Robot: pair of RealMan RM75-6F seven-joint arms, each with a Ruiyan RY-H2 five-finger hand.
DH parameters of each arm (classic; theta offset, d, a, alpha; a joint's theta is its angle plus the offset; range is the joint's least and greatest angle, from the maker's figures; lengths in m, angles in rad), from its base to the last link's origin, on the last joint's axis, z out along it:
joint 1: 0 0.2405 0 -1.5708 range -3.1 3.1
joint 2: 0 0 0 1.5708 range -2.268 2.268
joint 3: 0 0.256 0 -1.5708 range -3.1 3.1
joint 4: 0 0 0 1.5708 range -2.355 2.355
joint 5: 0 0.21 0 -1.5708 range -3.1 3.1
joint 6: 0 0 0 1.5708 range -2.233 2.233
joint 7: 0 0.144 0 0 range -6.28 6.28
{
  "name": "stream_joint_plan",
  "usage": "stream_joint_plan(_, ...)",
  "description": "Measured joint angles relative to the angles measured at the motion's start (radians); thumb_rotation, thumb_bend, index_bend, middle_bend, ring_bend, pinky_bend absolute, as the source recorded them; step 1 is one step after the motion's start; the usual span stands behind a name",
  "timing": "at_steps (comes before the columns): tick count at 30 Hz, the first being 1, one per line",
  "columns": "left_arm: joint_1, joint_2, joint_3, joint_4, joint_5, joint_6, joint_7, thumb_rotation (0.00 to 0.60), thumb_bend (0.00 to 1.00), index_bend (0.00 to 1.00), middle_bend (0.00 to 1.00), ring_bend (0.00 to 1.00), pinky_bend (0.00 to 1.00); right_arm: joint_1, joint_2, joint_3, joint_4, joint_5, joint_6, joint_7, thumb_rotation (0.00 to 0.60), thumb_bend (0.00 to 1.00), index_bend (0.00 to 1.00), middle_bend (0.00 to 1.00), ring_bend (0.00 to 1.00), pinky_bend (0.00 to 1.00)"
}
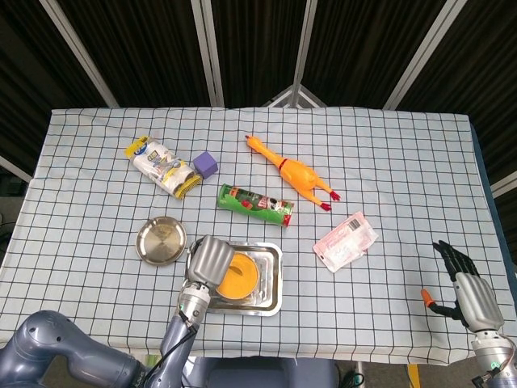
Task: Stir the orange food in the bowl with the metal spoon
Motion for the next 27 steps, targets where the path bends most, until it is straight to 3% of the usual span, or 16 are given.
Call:
stream_joint_plan(13, 0.028, 0.045, 0.027, -0.11, 0.05, 0.017, -0.029, 0.6, 0.77, 0.85, 1.0, 1.0, 1.0, 0.001, -0.001, 0.001, 0.0, 0.003, -0.002, -0.005, 0.6, 0.4, 0.0, 0.0, 0.0, 0.0)
stream_joint_plan(27, 0.057, 0.082, 0.016, -0.164, 0.058, 0.033, -0.061, 0.6, 0.77, 0.85, 1.0, 1.0, 1.0, 0.0, 0.0, 0.001, -0.001, 0.003, -0.001, -0.005, 0.6, 0.4, 0.0, 0.0, 0.0, 0.0)
